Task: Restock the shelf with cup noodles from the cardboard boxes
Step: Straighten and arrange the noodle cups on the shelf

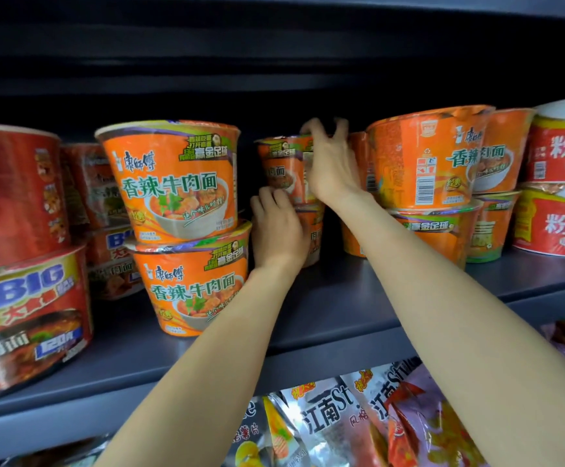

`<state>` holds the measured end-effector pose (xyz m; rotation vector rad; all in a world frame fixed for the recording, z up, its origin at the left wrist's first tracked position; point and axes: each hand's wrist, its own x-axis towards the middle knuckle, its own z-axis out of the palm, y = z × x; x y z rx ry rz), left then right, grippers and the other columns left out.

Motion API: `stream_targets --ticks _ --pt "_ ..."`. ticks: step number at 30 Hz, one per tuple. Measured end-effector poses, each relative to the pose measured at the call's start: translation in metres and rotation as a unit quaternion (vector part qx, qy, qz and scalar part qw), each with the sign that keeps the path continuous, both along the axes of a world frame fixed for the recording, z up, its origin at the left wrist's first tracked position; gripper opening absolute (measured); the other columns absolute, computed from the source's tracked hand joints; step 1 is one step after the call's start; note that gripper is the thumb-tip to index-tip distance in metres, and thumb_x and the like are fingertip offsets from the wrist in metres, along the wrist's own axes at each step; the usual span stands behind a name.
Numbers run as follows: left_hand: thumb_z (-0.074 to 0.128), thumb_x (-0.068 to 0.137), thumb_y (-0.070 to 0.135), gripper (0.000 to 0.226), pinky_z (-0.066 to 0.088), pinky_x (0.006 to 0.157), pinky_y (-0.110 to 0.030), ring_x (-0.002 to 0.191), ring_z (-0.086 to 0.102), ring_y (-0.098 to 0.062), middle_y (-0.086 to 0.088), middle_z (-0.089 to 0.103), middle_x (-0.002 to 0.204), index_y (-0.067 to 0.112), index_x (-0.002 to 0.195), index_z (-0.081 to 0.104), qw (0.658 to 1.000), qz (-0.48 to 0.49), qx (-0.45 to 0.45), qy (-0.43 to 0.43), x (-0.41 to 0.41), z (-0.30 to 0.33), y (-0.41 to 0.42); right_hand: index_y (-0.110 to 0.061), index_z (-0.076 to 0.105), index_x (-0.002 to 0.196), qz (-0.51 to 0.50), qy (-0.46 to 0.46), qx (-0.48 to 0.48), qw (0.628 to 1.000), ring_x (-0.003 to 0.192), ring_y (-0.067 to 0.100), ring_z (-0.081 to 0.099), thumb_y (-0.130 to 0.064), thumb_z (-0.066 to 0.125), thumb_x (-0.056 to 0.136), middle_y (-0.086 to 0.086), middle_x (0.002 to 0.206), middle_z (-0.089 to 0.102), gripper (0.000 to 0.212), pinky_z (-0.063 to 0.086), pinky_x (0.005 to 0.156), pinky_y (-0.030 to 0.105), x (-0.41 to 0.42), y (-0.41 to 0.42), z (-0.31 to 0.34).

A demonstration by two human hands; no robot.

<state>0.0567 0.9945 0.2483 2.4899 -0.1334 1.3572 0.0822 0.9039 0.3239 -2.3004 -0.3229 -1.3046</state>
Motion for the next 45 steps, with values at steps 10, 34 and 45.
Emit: stream_targets --ticks 10,34,45 --pt "0.064 0.085 0.021 0.089 0.022 0.114 -0.039 0.140 0.022 -0.032 -0.018 0.022 0.152 0.004 0.150 0.006 0.986 -0.105 -0.124 0.045 0.006 0.011 -0.002 -0.033 0.033 0.139 0.066 0.050 -0.003 0.997 0.120 0.045 0.045 -0.051 0.059 0.087 0.019 0.147 0.020 0.061 0.045 0.093 0.044 0.002 0.003 -0.006" --pt "0.059 0.085 0.001 0.057 0.037 0.105 -0.042 0.130 0.032 -0.035 -0.017 0.032 0.143 0.008 0.137 0.038 0.997 0.000 0.006 0.081 -0.002 0.001 0.003 -0.025 0.042 0.126 0.175 0.090 0.119 0.973 0.121 0.031 0.047 -0.034 0.072 0.082 0.012 0.139 0.032 0.054 0.042 0.088 0.029 0.016 0.014 0.005" --pt "0.055 0.088 0.002 0.058 0.038 0.101 -0.041 0.131 0.031 -0.035 -0.019 0.029 0.145 0.004 0.141 0.031 0.996 0.024 0.019 0.087 -0.003 0.001 0.002 -0.033 0.021 0.138 0.118 0.114 0.145 0.976 0.110 0.031 0.056 -0.038 0.078 0.073 0.012 0.128 0.045 0.086 0.044 0.078 0.034 0.016 0.023 -0.009"
